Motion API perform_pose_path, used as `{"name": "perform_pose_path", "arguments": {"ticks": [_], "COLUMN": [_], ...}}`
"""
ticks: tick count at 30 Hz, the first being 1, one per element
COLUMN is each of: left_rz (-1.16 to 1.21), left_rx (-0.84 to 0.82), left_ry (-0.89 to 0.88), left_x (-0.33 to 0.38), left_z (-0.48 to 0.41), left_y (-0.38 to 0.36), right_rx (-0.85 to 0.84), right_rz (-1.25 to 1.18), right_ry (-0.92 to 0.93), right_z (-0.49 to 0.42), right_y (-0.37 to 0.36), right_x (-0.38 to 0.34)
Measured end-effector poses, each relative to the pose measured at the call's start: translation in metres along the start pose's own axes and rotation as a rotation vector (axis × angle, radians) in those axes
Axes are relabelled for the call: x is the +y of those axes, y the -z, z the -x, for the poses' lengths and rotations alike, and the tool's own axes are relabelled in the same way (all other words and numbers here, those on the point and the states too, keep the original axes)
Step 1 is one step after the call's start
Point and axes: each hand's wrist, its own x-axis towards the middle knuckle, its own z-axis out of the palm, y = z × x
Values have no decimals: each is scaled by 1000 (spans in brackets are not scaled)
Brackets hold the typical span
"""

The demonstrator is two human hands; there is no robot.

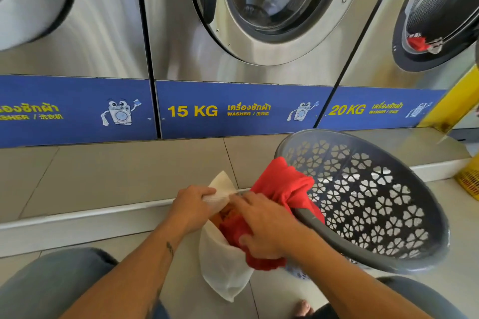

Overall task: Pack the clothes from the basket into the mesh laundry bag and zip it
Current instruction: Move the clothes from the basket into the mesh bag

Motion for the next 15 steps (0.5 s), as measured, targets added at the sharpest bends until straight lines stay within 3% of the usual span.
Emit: {"name": "perform_pose_path", "arguments": {"ticks": [2, 4, 6, 8, 9, 11, 15], "left_rz": [-8, -10, -8, -11, -15, -15, -13], "left_rx": [4, 14, 14, 5, 2, 2, 4], "left_ry": [8, 21, 21, 13, 8, 0, 5], "left_x": [-2, -3, -2, -1, 0, 0, -1], "left_z": [-3, -7, -9, -10, -11, -13, -14], "left_y": [1, 0, -1, -3, -4, -6, -7], "right_rx": [175, 307, 161, -41, -64, 35, 233], "right_rz": [-128, -86, -115, -307, -443, -602, -478], "right_ry": [-23, -141, -324, -410, -413, -392, -380], "right_z": [1, 3, 8, 10, 9, 5, -2], "right_y": [24, 41, 44, 34, 29, 21, 13], "right_x": [13, 36, 62, 83, 89, 90, 79]}}
